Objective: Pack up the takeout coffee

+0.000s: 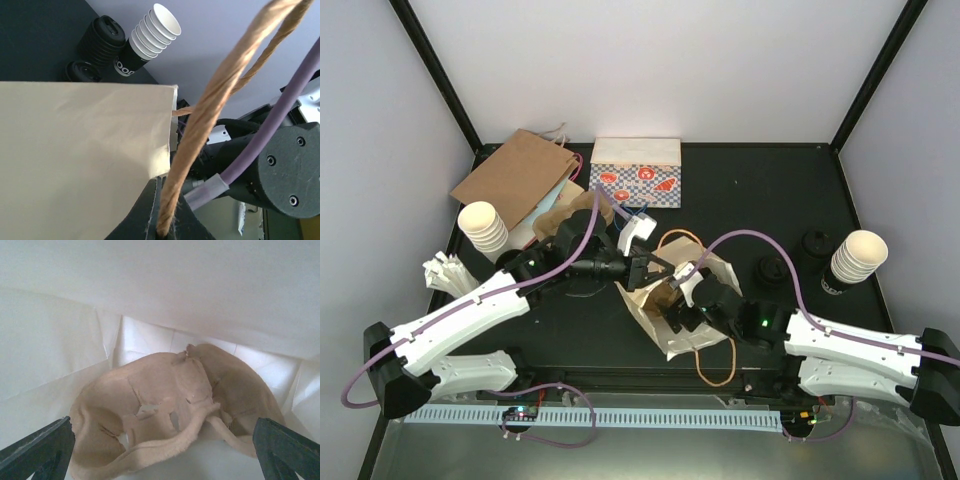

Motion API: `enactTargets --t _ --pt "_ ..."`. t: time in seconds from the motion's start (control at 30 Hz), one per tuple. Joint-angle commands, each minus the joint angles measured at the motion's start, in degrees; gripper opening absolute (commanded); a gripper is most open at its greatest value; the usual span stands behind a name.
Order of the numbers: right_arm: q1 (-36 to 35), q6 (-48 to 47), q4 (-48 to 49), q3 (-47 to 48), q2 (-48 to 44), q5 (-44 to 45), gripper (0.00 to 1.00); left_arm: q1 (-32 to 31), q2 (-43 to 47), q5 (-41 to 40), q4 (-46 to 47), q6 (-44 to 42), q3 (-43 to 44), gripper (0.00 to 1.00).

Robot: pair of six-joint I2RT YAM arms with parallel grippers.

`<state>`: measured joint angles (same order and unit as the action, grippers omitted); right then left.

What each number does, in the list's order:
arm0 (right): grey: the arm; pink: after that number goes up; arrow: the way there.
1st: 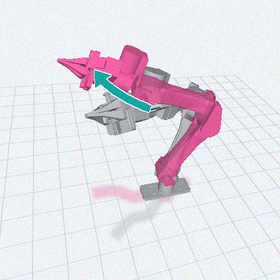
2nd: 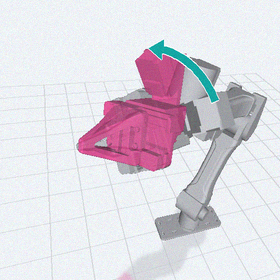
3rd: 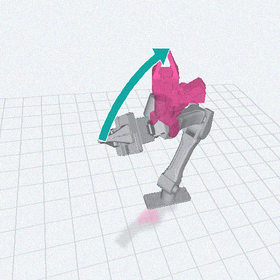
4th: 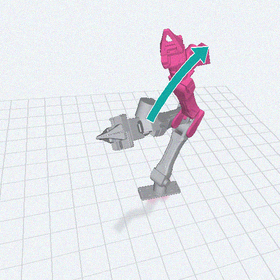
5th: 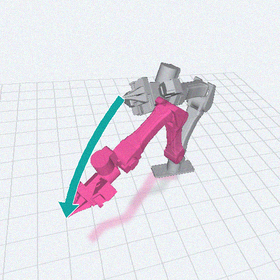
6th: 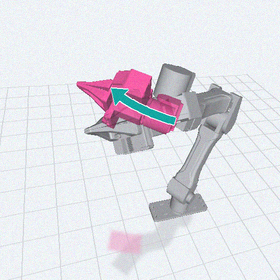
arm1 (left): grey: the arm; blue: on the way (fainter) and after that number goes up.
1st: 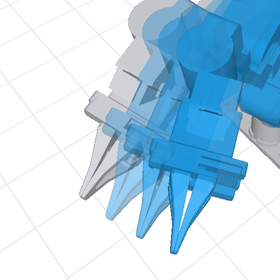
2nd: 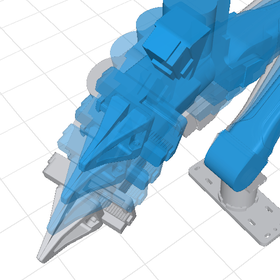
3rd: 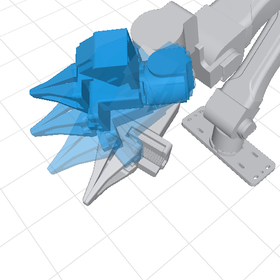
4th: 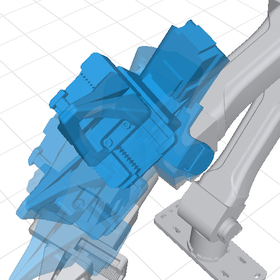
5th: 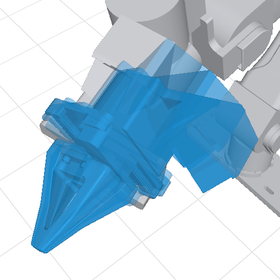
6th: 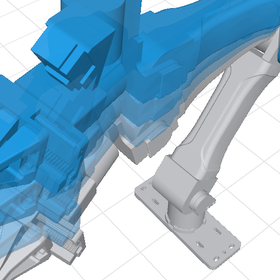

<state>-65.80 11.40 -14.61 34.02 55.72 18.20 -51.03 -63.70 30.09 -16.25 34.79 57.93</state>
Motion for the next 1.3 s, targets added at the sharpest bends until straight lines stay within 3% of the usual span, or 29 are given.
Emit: enactTargets --t 0.0,0.3,0.6,1.27 --pt "0.15 -2.79 -0.75 2.16 -1.84 -5.48 1.00 0.14 1.35 -0.36 -3.95 -2.53 3.28 0.01" --pt "-2.01 -5.16 -5.25 6.97 -1.28 -6.99 1.00 0.50 4.19 -5.00 -9.34 -7.39 4.34 0.01" --pt "-4.92 -8.03 -8.09 11.87 0.50 -5.39 0.95 2.06 4.29 -4.19 -14.82 -12.32 6.81 0.02" --pt "-4.90 -16.68 -10.58 13.29 -7.03 -9.70 0.95 2.75 6.37 -3.36 -17.74 -15.40 6.66 0.02"
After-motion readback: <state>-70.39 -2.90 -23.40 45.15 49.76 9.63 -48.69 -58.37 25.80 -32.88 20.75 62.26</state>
